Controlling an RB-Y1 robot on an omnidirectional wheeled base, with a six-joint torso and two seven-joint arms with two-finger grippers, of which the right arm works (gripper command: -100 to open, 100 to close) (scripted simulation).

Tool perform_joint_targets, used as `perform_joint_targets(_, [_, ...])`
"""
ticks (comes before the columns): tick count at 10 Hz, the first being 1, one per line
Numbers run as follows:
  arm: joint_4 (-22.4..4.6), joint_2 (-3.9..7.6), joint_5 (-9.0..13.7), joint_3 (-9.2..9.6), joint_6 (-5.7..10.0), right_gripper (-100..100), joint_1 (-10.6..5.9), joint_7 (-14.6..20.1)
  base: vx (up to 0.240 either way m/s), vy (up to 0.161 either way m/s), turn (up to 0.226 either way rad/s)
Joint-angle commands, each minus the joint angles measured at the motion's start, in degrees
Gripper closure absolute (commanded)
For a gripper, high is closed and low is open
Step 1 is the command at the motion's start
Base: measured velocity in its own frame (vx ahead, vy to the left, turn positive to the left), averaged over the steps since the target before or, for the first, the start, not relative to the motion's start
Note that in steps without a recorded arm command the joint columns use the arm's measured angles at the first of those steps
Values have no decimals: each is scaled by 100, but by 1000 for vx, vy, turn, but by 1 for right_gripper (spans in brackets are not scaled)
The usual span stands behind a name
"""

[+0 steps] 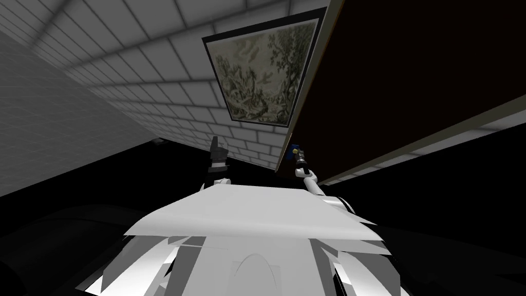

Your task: Pull the door open

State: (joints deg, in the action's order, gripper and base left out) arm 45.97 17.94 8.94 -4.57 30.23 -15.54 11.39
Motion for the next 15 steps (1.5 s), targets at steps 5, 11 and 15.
perform_joint_targets(5, [-45, 24, 608, 70, 11, 100, -85, 784, -59, -38, 112])
perform_joint_targets(11, [-58, 44, 1353, 156, -42, 100, -116, 1715, -62, -34, 104])
perform_joint_targets(15, [-63, 53, 1706, 197, -67, 100, -131, 2208, -61, -33, 102])
